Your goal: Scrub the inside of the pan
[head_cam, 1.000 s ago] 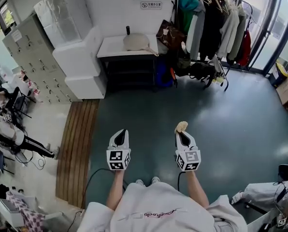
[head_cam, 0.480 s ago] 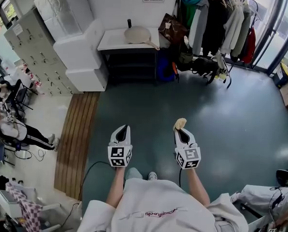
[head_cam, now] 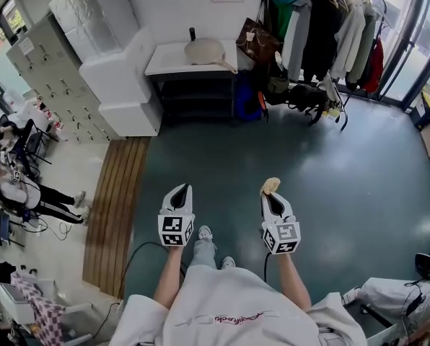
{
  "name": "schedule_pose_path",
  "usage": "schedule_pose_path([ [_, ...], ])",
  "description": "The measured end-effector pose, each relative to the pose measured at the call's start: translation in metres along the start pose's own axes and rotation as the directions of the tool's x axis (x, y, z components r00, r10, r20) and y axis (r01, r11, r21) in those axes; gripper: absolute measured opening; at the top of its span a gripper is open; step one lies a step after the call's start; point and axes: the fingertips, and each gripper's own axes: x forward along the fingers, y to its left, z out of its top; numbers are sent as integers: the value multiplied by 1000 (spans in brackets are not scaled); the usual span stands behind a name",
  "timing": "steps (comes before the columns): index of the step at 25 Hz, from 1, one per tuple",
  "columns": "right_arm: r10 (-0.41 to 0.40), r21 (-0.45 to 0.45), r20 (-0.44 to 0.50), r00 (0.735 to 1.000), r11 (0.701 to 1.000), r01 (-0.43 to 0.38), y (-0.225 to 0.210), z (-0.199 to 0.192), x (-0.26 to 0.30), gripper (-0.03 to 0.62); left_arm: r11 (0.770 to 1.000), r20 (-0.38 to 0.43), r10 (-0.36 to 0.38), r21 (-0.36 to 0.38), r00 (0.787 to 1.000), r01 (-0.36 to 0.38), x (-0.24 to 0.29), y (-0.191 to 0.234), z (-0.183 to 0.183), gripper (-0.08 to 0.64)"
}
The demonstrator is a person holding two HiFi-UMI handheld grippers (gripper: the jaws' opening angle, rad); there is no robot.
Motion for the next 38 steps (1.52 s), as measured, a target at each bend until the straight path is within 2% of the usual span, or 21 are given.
schedule_pose_path([
  [9, 7, -2, -24, 1000, 1000, -7, 1, -15, 25, 23, 1000, -31, -7, -24, 1000, 6, 13, 9, -27, 0],
  [18, 20, -35, -44, 999, 999, -21, 2, -8, 97, 23, 997, -31, -10, -71, 999, 8, 66, 51, -36, 0],
  [27, 22, -51, -53, 998, 998, -25, -2, 18, 193, 23, 996, -31, -14, -92, 999, 11, 136, 113, -20, 0],
  [38, 17, -86, -17, 1000, 996, -18, -11, 72, 309, 23, 995, 15, -14, -96, 1000, 16, 223, 190, 28, 0],
])
